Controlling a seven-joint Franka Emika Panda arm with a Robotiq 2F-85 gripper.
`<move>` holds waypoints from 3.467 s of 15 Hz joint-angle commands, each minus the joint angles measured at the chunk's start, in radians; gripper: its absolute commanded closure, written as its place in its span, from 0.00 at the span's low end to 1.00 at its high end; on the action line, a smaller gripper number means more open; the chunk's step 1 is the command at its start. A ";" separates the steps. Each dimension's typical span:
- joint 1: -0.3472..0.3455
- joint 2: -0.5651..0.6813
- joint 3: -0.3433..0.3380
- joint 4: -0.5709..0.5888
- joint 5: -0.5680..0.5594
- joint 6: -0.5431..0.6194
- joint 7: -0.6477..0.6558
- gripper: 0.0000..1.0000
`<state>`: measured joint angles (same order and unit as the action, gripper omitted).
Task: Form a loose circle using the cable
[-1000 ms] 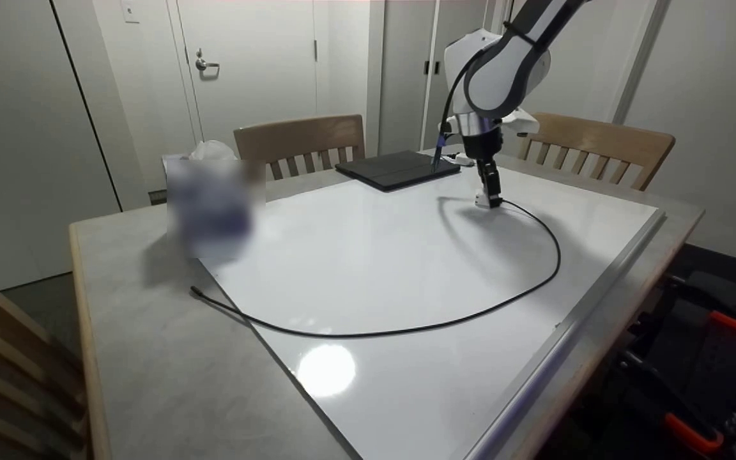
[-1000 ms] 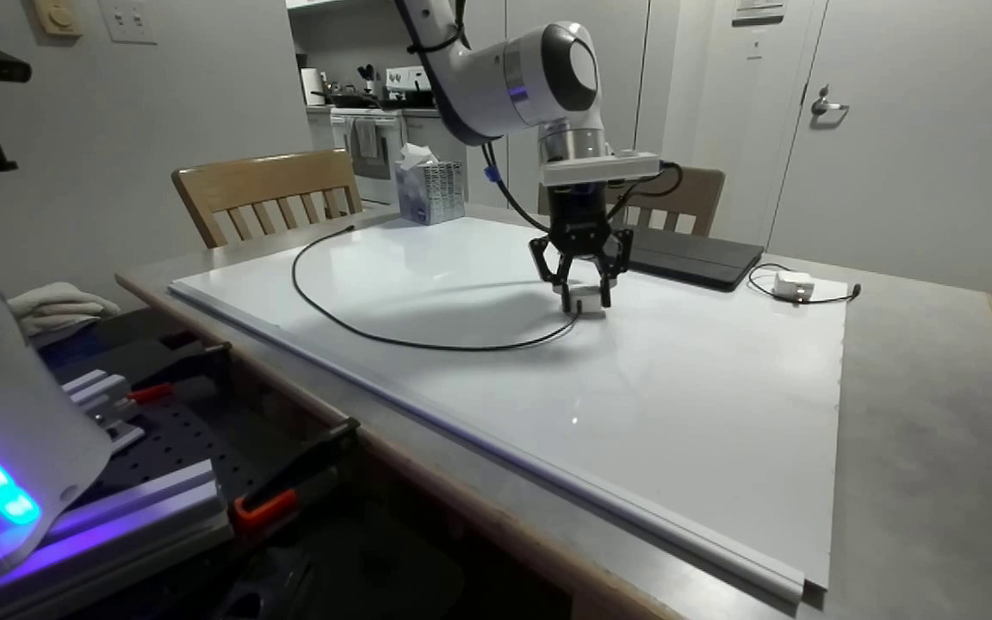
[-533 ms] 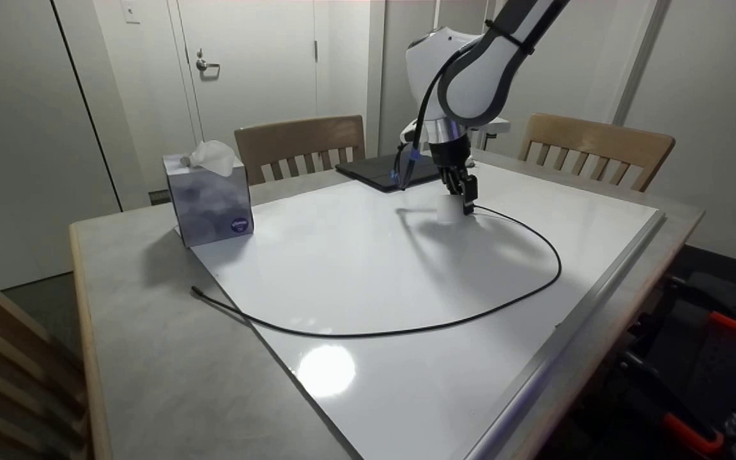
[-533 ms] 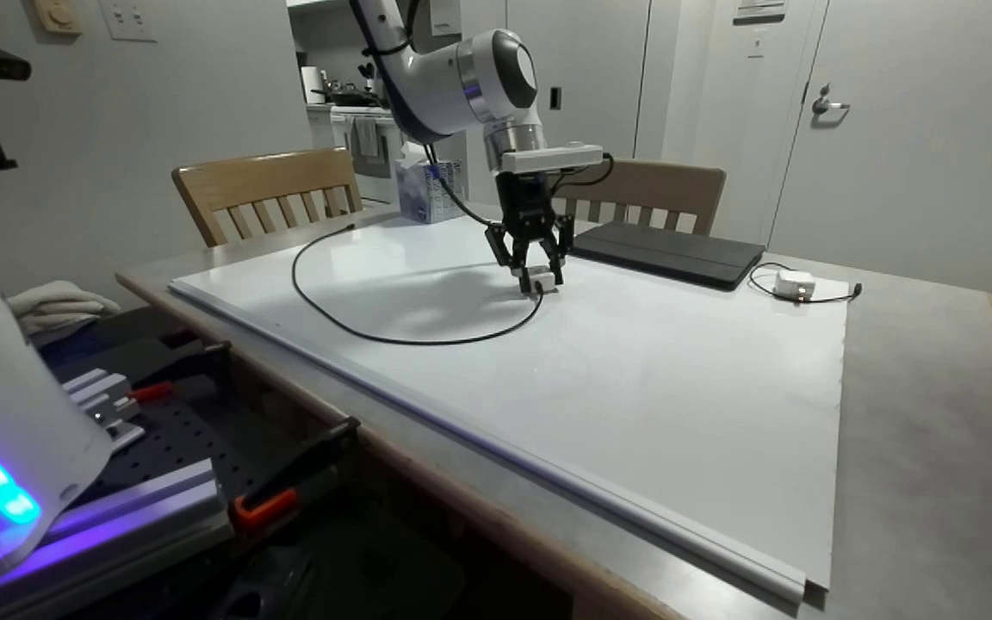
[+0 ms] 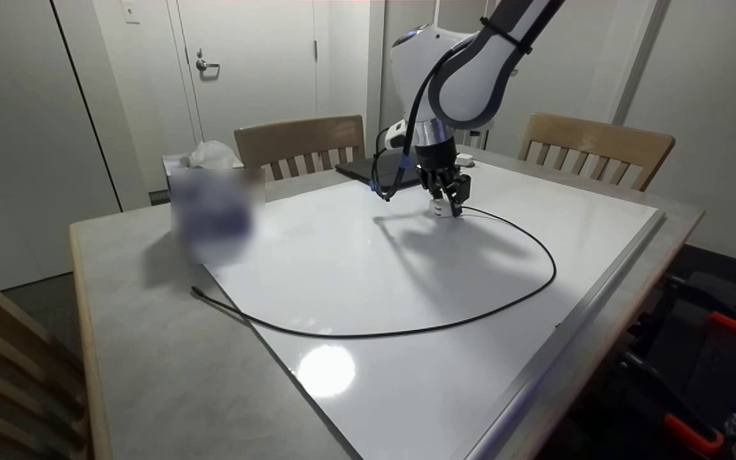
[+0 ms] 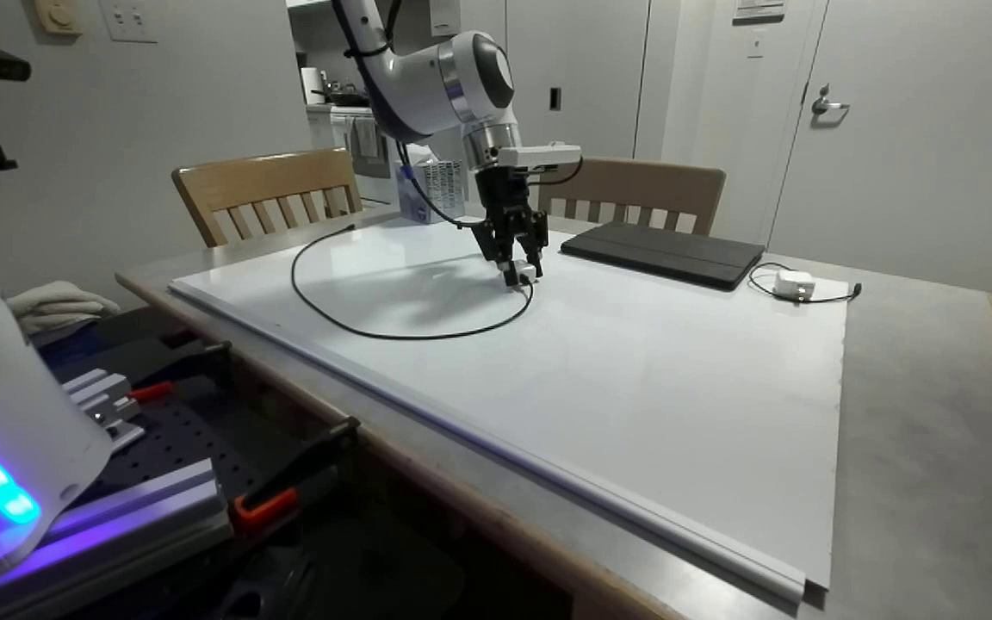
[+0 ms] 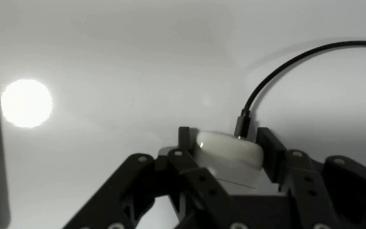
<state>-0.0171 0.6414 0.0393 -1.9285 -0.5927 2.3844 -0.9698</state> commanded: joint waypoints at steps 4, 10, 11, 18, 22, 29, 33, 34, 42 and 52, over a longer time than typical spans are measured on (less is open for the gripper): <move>-0.006 0.005 0.029 -0.001 0.048 -0.008 -0.062 0.71; 0.058 -0.027 0.053 -0.061 -0.039 0.011 -0.209 0.71; 0.071 -0.029 0.057 -0.066 -0.058 0.011 -0.227 0.71; 0.155 -0.087 0.097 -0.162 -0.252 0.054 -0.285 0.71; 0.157 -0.051 0.092 -0.095 -0.224 0.003 -0.238 0.46; 0.148 -0.043 0.162 -0.117 -0.217 0.042 -0.440 0.71; 0.112 -0.058 0.186 -0.146 -0.212 0.133 -0.606 0.71; 0.106 -0.060 0.185 -0.155 -0.216 0.155 -0.648 0.71; 0.043 -0.071 0.188 -0.213 -0.212 0.338 -0.993 0.07; 0.092 -0.163 0.170 -0.250 0.134 0.303 -0.862 0.00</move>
<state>0.0447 0.5400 0.2257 -2.1522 -0.5375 2.7408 -1.8838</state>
